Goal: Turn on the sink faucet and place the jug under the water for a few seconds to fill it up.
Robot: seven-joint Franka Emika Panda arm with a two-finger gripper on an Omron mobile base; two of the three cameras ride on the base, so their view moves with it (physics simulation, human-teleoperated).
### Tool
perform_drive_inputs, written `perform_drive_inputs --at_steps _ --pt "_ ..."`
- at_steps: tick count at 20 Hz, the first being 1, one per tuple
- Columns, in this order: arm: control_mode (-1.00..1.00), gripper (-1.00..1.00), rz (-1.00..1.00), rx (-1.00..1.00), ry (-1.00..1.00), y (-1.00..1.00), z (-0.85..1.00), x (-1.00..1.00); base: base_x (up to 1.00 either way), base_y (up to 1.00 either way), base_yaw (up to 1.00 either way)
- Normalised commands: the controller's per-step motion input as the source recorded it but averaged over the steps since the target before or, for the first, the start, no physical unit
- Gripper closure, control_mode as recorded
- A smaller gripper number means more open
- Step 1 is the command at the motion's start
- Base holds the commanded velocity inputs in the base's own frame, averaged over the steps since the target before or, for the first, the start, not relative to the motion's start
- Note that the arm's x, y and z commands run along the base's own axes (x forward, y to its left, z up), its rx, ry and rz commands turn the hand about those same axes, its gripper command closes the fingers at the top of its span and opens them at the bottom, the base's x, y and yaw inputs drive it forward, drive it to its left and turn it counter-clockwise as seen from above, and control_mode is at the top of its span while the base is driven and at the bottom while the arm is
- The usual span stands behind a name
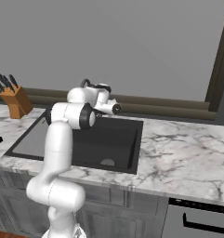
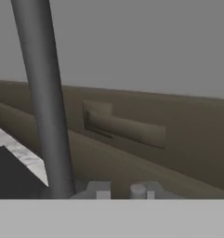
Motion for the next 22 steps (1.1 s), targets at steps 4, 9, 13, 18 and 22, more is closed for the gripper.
perform_drive_inputs --at_steps 4,9,13,18,22 --pt "-1.00 1.00 -0.16 0.12 0.06 -0.83 -0.39 0.30 0.00 0.00 0.00" --pt "-1.00 1.00 -0.15 0.13 0.06 -0.90 -0.53 0.21 0.00 0.00 0.00" --pt "-1.00 1.00 -0.14 0.15 0.10 -0.97 -0.58 0.23 0.00 0.00 0.00" --pt "-1.00 1.00 -0.14 0.18 0.15 -1.00 -0.59 0.30 0.00 0.00 0.00" --pt "-1.00 1.00 -0.14 0.18 0.18 -1.00 -0.59 0.32 0.00 0.00 0.00"
